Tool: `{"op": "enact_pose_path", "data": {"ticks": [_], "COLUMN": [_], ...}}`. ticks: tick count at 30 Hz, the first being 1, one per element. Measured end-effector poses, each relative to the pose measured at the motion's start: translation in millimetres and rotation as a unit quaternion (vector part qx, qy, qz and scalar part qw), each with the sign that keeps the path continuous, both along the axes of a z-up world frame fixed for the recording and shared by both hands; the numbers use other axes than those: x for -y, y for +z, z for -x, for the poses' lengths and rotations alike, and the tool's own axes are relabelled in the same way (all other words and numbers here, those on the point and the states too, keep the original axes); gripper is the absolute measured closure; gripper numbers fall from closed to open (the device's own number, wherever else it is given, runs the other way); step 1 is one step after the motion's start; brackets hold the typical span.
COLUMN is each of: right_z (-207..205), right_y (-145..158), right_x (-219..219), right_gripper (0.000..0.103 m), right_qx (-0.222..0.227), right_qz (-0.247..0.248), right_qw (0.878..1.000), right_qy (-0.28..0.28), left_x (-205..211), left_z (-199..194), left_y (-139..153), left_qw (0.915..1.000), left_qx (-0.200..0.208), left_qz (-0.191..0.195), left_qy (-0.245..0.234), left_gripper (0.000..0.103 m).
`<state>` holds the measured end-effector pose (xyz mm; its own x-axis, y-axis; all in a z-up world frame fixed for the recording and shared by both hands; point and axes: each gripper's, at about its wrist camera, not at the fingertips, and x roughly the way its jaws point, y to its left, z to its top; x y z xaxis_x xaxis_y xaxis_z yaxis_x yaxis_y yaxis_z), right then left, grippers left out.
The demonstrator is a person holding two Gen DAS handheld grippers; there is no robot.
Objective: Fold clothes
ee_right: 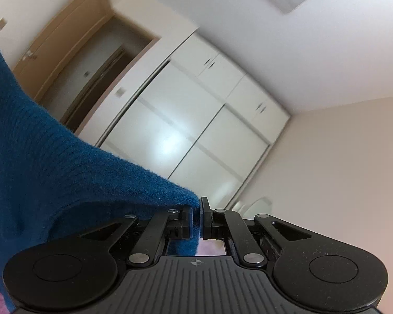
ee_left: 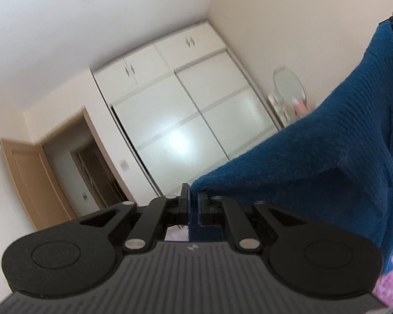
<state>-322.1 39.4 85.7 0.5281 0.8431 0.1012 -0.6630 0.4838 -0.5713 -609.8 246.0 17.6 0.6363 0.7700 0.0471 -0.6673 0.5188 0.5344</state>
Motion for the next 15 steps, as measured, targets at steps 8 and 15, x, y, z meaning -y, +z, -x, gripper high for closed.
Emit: {"op": "enact_pose_path", "data": {"ticks": [8, 15], "right_z": [13.9, -4.5], "right_y": [31.5, 64.0], "right_x": [56.4, 35.1], "right_gripper": [0.101, 0.101], "right_qx": [0.004, 0.011], "right_qz": [-0.002, -0.022], "right_qw": [1.000, 0.999], "right_qy": [0.019, 0.046], "left_x": [53.9, 51.8], "left_z": [16.0, -17.1], "left_y": [22.9, 66.1], "left_qw": [0.9993, 0.9986], "left_qx": [0.034, 0.042], "left_qz": [-0.006, -0.023], "left_qy": [0.014, 0.023], "left_gripper": [0.098, 0.098]}}
